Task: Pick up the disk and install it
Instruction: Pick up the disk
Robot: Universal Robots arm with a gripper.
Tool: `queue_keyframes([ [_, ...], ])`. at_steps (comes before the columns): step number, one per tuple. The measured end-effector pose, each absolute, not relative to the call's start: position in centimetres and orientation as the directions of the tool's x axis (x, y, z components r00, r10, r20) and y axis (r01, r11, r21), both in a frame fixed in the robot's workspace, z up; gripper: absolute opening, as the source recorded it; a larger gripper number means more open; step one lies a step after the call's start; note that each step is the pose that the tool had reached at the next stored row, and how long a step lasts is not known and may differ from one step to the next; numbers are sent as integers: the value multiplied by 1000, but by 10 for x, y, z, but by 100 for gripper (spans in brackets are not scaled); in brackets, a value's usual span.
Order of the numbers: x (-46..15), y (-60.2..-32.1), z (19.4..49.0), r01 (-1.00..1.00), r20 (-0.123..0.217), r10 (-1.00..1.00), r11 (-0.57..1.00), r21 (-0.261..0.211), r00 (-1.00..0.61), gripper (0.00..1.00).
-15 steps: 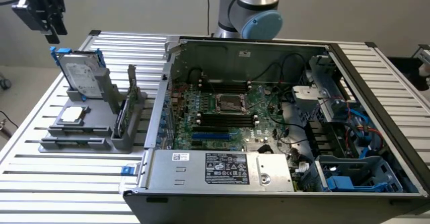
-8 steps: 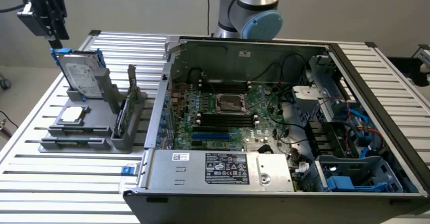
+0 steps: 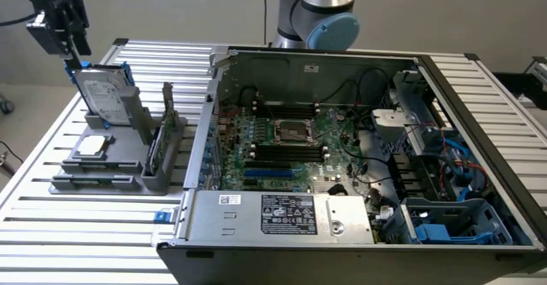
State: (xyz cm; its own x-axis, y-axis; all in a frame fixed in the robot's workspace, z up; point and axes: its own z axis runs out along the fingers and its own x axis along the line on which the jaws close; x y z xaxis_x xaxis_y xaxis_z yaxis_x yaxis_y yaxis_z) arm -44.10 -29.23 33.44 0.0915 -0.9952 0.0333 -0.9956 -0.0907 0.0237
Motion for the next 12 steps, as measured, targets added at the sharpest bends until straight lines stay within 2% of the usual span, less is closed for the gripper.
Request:
queue_keyframes([
  [12, -444, -292, 313, -998, 33, -998, -61, 24, 62, 56],
])
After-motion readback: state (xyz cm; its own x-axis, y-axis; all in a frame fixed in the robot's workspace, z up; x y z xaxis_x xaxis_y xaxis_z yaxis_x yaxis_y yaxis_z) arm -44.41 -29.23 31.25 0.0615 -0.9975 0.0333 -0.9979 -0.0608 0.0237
